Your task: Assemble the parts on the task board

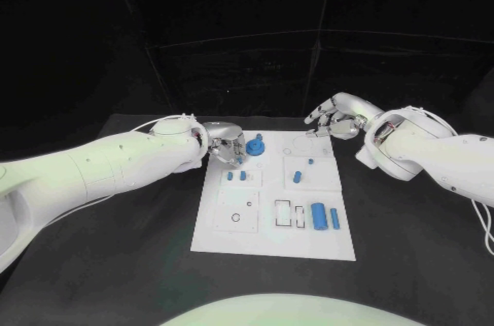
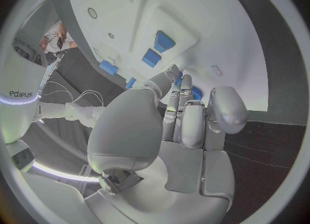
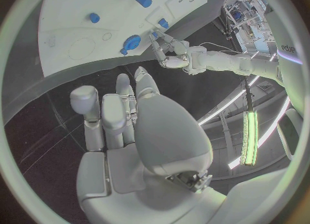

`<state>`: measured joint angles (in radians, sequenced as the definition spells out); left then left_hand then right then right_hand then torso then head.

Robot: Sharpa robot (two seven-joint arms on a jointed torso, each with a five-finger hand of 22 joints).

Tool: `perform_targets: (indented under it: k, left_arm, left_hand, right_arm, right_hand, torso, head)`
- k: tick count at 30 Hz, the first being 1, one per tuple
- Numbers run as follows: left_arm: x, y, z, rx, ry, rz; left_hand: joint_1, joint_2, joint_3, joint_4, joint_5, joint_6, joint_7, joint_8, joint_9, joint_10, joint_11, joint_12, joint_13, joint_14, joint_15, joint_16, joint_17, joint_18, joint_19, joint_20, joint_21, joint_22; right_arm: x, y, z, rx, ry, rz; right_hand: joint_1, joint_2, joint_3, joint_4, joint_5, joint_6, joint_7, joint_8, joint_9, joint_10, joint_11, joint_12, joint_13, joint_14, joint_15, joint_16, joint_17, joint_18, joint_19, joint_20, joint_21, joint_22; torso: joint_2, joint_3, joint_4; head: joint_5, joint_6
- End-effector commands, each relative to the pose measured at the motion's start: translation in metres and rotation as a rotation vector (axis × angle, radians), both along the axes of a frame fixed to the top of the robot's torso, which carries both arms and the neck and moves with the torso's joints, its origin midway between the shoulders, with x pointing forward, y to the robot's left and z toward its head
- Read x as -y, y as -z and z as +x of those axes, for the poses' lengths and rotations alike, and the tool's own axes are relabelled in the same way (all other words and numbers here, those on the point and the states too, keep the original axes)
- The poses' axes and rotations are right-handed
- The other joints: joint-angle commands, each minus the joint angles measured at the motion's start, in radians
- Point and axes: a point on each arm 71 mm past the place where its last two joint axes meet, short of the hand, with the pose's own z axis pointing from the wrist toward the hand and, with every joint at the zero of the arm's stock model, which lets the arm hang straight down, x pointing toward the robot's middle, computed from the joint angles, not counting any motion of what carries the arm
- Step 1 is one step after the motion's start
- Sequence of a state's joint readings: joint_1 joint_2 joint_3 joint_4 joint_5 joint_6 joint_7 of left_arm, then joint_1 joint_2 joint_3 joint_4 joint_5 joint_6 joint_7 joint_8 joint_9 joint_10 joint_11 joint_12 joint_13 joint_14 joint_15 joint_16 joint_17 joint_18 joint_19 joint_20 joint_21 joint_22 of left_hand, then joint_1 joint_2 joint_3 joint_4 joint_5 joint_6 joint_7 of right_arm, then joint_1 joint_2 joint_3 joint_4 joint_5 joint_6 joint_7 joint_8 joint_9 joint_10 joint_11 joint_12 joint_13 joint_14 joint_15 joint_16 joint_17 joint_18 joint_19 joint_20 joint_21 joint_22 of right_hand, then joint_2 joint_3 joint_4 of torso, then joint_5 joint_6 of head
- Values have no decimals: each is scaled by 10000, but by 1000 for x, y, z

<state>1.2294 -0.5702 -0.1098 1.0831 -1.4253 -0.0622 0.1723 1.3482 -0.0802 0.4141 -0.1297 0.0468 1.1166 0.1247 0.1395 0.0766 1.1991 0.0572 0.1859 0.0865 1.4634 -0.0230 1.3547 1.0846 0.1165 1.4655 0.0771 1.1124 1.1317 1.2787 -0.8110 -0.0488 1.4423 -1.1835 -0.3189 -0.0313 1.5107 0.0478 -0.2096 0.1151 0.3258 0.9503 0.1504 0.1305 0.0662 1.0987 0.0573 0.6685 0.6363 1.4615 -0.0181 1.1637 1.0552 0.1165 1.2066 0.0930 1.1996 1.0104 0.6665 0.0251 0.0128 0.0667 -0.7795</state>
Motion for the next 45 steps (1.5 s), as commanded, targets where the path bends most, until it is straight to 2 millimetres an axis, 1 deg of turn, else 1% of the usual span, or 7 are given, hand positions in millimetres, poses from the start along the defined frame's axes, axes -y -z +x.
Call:
perform_targets:
  k: [1,12,15,22,27,39,45]
  left_arm:
    - [1,0,0,-81,83,-21]
    - [3,0,-1,-67,119,-32]
    - [3,0,-1,-94,85,2]
    - [3,1,0,-163,9,85]
    - [2,2,0,-160,-17,100]
    - [1,2,-1,-160,-16,102]
    - [-1,2,-1,-105,-6,59]
  left_hand:
    - [-87,9,45,-1,35,74,-5,-53,2,35,1,-51,-1,251,-43,50,10,-178,9,-71,35,16]
    - [-72,-2,81,-25,35,134,-25,-59,8,118,-23,-62,13,252,-58,63,18,-177,2,-78,48,37]
    - [-112,-60,86,-32,35,103,-11,-116,-7,102,-7,-125,7,250,-55,70,13,-177,-7,-80,49,48]
    - [-321,-290,15,10,33,-152,90,-352,-75,-170,120,-394,-59,228,39,55,-70,-194,-29,-26,60,84]
    - [-369,-376,-24,18,34,-231,108,-434,-85,-302,162,-510,-84,216,75,47,-110,-196,-42,6,62,99]
    - [-350,-395,-24,7,35,-229,116,-456,-79,-358,178,-565,-93,208,91,41,-140,-190,-54,22,40,86]
    - [-319,-424,-19,-19,34,-240,122,-481,-78,-411,194,-612,-101,202,102,35,-165,-186,-61,34,32,84]
  right_arm:
    - [-1,-1,0,-13,-78,3]
    - [-1,-1,0,-14,-75,2]
    - [-1,-1,0,-11,-73,4]
    - [-1,-1,0,-6,-68,6]
    - [-1,-1,0,-4,-64,7]
    - [0,-1,0,-11,-47,0]
    - [1,-1,0,-22,-6,-16]
  right_hand:
    - [14,30,-23,61,54,-16,-23,-24,7,87,-5,-42,-12,64,-6,-44,-13,64,32,-7,-66,-13]
    - [14,30,-23,61,54,-16,-23,-24,7,87,-5,-42,-12,64,-6,-44,-13,64,32,-7,-66,-13]
    - [35,22,-30,74,55,-14,-24,-30,7,82,-6,-53,-42,64,-8,-68,-20,67,33,-10,-85,-28]
    - [34,21,-31,75,55,-14,-24,-31,7,81,-6,-53,-43,64,-8,-69,-20,67,30,-10,-88,-32]
    - [32,17,-35,79,54,-16,-23,-32,6,78,-4,-56,-47,64,-8,-72,-21,72,18,-10,-104,-53]
    - [32,17,-35,79,54,-16,-23,-32,6,78,-4,-56,-47,64,-8,-72,-21,72,18,-10,-104,-53]
    - [42,1,-48,93,52,-29,-21,-45,4,44,-1,-86,-82,59,-6,-102,-39,75,8,-9,-129,-78]
  torso:
    - [1,1,-2]
    - [2,0,-1]
    - [5,2,1]
    - [2,-2,-3]
    - [-5,-1,2]
    - [1,-8,1]
    - [-4,-12,12]
  head:
    - [7,-6]
    - [0,-4]
    - [4,-12]
    - [1,-29]
    - [-5,-26]
    - [-2,-45]
    - [-1,-63]
